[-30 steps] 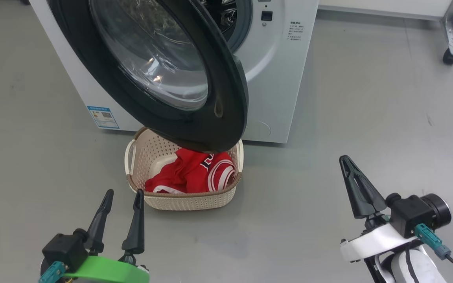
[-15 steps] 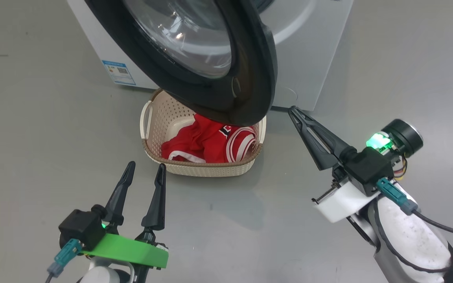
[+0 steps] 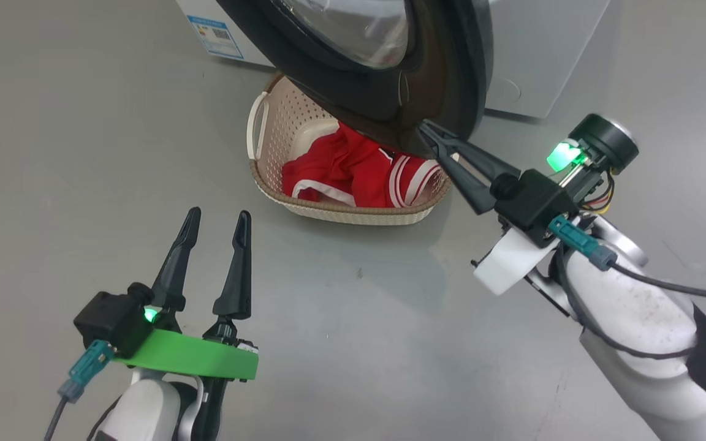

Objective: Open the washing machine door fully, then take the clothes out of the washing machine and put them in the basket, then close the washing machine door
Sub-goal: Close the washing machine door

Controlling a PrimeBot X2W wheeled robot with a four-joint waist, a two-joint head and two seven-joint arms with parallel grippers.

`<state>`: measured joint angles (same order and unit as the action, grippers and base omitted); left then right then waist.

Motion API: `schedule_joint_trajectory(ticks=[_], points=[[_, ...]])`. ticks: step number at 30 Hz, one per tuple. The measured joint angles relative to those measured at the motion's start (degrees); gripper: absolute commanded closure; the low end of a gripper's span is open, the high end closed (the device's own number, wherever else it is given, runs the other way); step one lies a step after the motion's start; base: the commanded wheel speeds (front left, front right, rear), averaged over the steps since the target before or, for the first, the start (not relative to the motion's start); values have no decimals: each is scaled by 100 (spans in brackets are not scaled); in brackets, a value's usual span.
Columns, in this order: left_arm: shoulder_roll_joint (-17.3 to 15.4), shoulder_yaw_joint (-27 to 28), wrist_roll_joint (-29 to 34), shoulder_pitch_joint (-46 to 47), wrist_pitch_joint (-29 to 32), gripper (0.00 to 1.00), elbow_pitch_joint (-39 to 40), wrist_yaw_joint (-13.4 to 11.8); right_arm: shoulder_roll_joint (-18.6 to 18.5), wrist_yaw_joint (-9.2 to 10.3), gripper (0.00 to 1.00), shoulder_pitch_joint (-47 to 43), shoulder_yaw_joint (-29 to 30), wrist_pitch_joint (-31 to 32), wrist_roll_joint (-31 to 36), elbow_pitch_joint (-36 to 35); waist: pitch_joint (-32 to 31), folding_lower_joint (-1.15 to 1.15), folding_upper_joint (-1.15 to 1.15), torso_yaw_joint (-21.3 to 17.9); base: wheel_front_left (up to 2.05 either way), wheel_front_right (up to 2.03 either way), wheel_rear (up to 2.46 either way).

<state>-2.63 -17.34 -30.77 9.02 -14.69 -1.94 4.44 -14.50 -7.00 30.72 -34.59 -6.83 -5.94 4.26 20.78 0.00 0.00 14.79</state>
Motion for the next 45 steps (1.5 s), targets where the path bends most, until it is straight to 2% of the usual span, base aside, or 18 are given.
schedule_joint_trajectory(ticks=[18,33,45], points=[[48,35,-83,343,0,0,20,48,-522,-51,100,1214,565,-10,-478,758,777,0,0,289,0,0,0],[71,-97,-376,793,-1,0,259,37,-1113,-51,100,2683,670,137,-503,1118,1479,0,0,326,0,0,0],[90,-292,-659,1088,-1,0,303,5,-1522,-51,100,3799,749,275,-505,1594,1996,1,0,504,0,0,0]])
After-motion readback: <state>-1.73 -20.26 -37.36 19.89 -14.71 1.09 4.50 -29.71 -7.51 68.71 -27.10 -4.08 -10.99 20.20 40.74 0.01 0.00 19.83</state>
